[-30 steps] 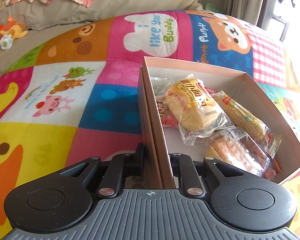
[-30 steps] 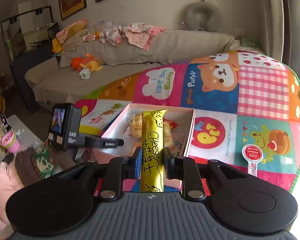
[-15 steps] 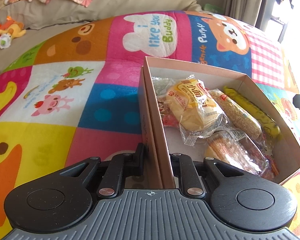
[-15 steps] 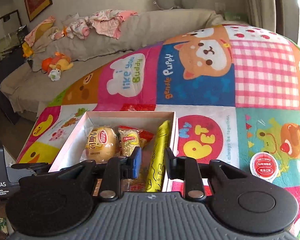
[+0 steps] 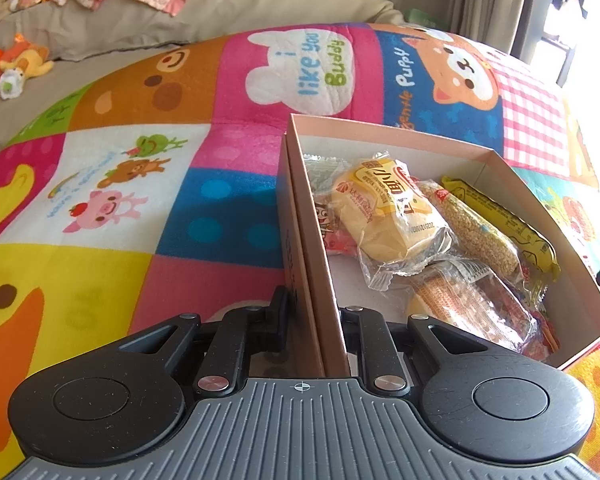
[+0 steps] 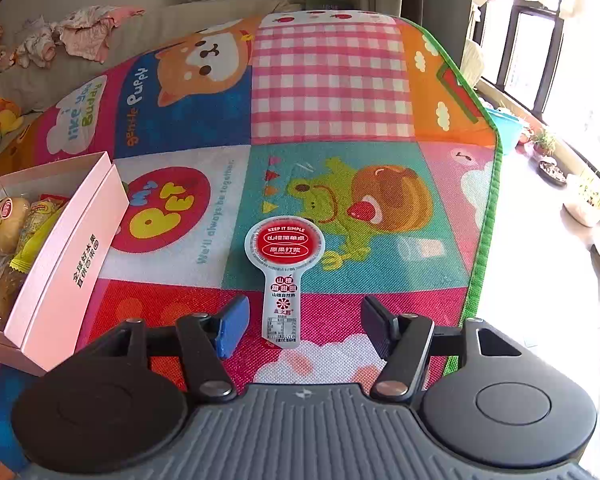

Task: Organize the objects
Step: 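Move the right tool to the red-lidded snack cup on the mat, then grasp the red-lidded snack cup with the right tool and lift, then lower the snack cup into the pink box and open the right tool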

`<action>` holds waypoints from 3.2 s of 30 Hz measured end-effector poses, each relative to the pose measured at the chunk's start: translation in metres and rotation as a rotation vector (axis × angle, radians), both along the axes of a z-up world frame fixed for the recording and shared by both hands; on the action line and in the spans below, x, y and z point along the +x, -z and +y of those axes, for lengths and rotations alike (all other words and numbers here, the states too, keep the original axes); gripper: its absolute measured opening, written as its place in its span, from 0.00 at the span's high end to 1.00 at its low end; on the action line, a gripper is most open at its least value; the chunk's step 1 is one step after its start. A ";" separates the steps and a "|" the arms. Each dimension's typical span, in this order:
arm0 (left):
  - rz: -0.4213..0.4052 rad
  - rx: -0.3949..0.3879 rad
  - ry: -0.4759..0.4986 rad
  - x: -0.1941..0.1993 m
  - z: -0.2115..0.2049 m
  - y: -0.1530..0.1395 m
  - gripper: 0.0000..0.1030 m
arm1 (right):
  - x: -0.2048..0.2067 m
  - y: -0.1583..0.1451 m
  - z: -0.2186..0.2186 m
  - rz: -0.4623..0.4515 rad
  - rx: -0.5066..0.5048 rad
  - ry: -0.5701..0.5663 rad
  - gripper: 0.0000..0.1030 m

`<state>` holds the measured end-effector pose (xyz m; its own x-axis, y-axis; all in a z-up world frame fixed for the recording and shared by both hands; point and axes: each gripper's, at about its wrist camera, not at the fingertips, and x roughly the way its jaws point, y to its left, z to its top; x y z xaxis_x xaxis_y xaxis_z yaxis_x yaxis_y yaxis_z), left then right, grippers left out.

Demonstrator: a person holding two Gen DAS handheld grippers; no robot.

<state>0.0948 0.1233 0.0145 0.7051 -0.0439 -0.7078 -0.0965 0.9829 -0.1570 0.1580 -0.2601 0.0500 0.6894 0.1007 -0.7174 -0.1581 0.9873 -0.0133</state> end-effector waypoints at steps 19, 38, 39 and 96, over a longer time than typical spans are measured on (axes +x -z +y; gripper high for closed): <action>0.005 -0.008 -0.002 0.000 0.001 0.000 0.82 | 0.040 0.015 0.033 0.010 -0.005 -0.050 0.41; 0.001 -0.029 -0.010 -0.001 0.003 0.000 0.82 | -0.139 -0.056 0.095 0.075 0.122 -0.468 0.41; 0.000 -0.031 -0.011 -0.001 0.004 0.000 0.82 | -0.141 -0.062 0.102 0.055 0.113 -0.490 0.41; -0.025 -0.050 -0.007 -0.004 0.006 0.001 0.82 | -0.056 -0.024 0.195 -0.020 -0.071 -0.460 0.69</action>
